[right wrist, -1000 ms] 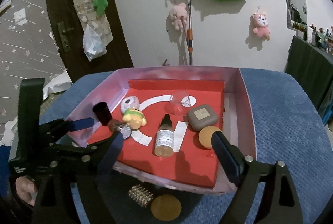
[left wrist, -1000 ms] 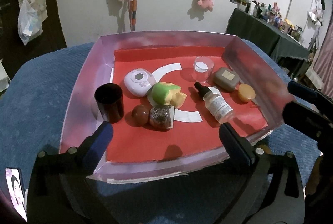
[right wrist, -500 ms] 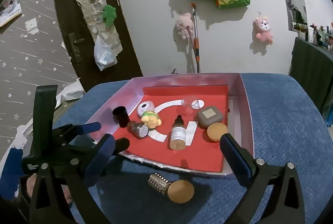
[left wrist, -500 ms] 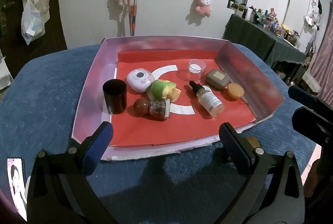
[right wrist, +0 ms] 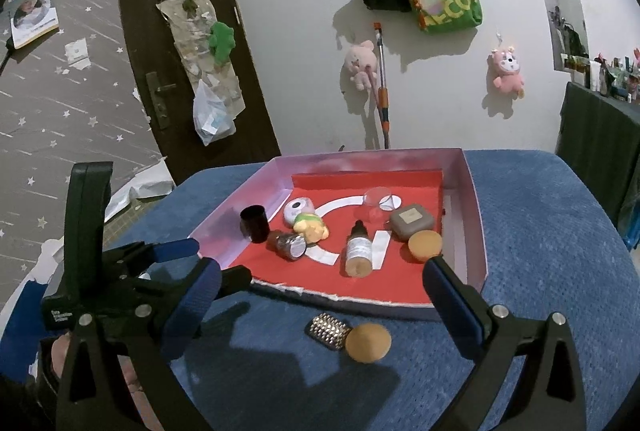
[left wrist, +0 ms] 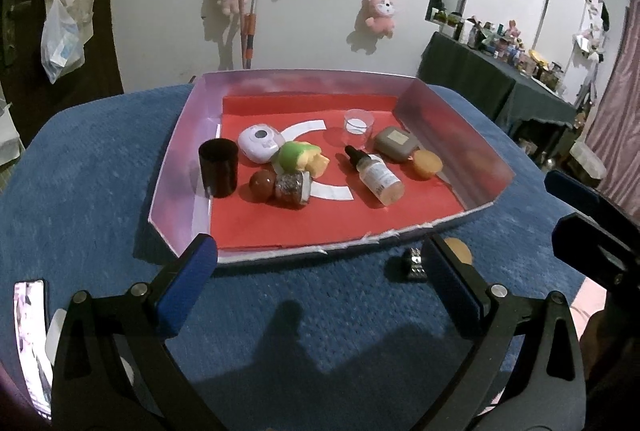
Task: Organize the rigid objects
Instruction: 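Withdraw both grippers from the box toward the metal cylinder and sponge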
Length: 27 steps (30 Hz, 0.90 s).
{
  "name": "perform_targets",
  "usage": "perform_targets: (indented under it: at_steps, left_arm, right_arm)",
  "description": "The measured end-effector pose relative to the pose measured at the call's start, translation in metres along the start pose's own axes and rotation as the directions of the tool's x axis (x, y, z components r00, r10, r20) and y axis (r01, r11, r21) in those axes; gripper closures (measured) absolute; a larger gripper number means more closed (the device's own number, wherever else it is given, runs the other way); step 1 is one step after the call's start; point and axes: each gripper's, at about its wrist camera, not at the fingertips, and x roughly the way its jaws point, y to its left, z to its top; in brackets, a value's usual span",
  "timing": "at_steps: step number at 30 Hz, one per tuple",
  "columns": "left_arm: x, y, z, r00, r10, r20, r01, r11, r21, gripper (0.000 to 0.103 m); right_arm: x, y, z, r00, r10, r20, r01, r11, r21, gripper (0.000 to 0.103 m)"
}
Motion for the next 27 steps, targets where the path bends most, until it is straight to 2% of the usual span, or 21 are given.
perform_targets:
  at_steps: [9, 22, 27]
  left_arm:
    - [-0.002, -0.004, -0.017, 0.999, -0.017, -0.028, 0.017, 1.0, 0.003, 0.0]
    - [0.014, -0.014, -0.027, 0.997, -0.031, -0.078, 0.032, 0.999, 0.017, 0.0]
    - [0.025, -0.025, -0.028, 0.994, -0.043, -0.096, 0.047, 0.998, 0.036, 0.0]
  right_arm:
    - [-0.01, 0.006, -0.012, 1.0, -0.007, 0.003, 0.007, 1.0, -0.003, 0.0]
    - [-0.008, -0.001, -0.035, 0.998, -0.039, -0.043, 0.04, 0.999, 0.015, 0.0]
    - [0.0, -0.017, -0.04, 0.993, -0.086, -0.086, 0.09, 0.995, 0.039, 0.018]
